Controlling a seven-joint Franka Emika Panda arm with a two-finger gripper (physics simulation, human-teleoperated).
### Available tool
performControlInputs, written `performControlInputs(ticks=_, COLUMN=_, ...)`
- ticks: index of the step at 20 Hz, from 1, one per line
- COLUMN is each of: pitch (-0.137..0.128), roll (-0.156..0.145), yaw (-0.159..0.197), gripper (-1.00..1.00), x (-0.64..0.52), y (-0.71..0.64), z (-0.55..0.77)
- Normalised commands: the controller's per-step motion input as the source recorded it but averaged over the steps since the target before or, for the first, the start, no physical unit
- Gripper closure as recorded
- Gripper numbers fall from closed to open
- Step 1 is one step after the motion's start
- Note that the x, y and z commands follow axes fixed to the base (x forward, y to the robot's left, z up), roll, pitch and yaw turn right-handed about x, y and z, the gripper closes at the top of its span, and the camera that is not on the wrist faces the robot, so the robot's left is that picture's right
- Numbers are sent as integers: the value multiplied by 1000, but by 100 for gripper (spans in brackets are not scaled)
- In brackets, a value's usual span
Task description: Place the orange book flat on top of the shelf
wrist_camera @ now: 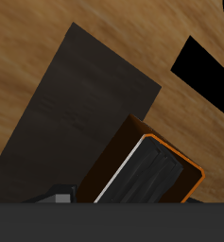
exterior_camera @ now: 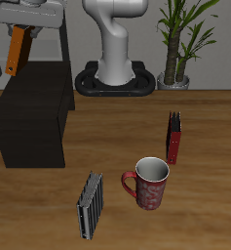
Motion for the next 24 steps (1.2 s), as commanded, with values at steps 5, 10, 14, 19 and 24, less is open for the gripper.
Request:
performControlInputs(ticks=5, pitch=0, roll=-44, yaw=12, gripper=100, x=80, y=-259, z=-29)
performControlInputs(ticks=10, pitch=0, roll=-88, yaw=7, gripper=100, x=122, y=-335, z=-49)
performControlInputs(ticks=14, pitch=-18, roll=-29, yaw=59, gripper=100, x=106, y=16, z=-115)
performControlInputs(ticks=19, pitch=3, roll=-44, yaw=33, gripper=100, x=187, y=60, z=-133)
performControlInputs(ticks=24, pitch=2, roll=-116, yaw=93, gripper=100, x=160, y=-84, z=-81)
